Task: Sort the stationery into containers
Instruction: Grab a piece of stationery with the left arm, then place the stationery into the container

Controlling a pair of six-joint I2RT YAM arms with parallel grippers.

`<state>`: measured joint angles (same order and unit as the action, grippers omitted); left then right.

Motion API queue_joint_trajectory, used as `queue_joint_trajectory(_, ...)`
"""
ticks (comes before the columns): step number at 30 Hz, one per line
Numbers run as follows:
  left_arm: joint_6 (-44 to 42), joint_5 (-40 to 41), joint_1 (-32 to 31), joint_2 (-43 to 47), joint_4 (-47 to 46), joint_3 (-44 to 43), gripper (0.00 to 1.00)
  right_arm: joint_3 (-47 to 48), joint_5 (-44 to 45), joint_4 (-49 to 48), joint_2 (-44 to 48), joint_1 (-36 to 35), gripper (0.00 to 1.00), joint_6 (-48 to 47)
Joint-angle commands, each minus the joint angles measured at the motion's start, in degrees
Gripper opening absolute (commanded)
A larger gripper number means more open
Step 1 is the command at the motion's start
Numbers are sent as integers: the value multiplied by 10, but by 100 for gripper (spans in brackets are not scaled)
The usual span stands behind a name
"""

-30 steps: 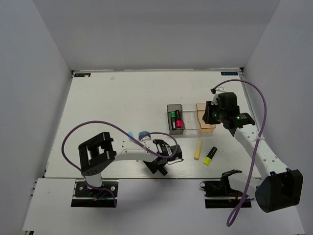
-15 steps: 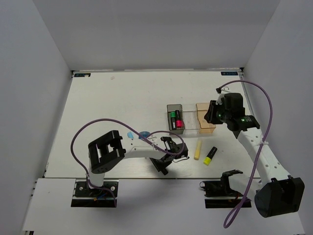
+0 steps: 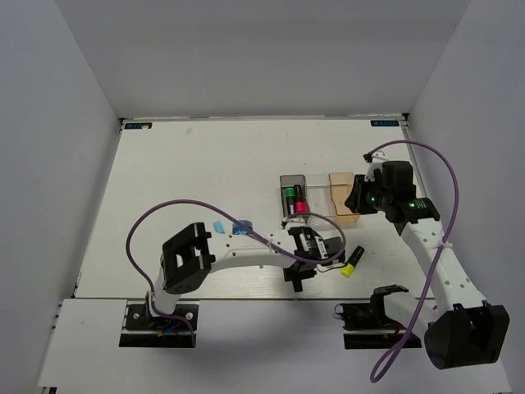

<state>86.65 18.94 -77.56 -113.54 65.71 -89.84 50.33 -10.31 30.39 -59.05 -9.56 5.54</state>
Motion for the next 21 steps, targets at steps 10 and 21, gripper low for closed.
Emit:
queue_joint_trajectory(10, -361, 21, 136, 80, -32, -129, 0, -34, -41, 47, 36, 20, 40, -30)
queue_joint_trajectory(21, -437, -129, 304, -73, -82, -263, 0, -72, -82, 63, 60, 22, 60, -81)
